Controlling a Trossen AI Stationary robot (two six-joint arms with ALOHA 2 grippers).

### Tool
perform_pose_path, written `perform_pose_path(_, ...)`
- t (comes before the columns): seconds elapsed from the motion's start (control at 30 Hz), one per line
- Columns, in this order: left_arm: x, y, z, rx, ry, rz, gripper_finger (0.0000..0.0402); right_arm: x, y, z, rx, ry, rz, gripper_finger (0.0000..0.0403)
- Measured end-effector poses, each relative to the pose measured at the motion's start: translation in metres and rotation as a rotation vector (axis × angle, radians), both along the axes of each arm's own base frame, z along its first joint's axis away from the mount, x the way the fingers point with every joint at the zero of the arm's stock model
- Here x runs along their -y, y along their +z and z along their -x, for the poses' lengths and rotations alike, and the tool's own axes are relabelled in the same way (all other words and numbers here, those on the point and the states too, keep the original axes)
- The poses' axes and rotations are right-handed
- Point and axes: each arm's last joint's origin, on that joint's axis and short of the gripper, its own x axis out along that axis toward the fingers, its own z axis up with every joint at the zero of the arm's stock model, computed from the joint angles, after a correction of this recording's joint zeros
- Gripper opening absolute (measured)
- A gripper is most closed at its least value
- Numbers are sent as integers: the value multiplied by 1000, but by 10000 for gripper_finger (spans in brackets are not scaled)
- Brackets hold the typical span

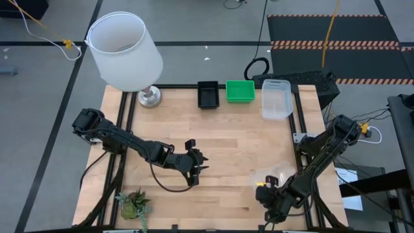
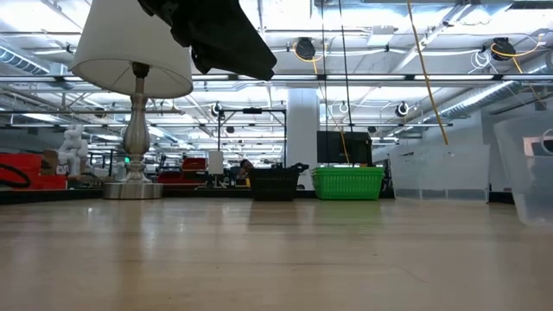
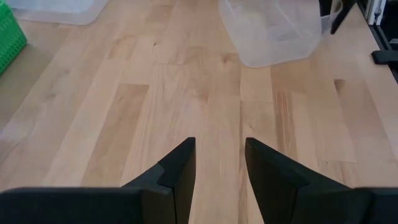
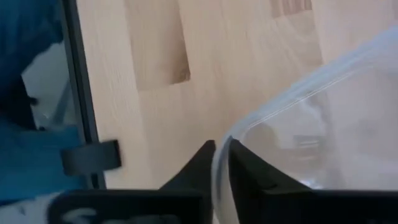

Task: Stack baskets by color
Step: Stack the bottom transparent bin on top of the top transparent bin

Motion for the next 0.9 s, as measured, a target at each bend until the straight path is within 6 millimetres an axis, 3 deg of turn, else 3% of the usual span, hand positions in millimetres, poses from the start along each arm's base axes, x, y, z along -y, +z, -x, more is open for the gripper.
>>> perform_pose_path(0.1, 0, 0, 0, 0, 0, 0, 141, 2, 2, 2, 3, 82, 26, 10)
perform_pose_path(0.67, 1, 5, -3, 56, -15, -4, 141, 6, 3, 3, 93, 620, 204, 7)
perform_pose_path(0.77, 1, 5, -4, 64, -19, -7, 141, 8, 3, 3, 77, 601, 207, 8)
perform_pose_path(0.9, 1, 5, -4, 63, -19, -7, 141, 12, 2, 4, 13, 429, 189, 21)
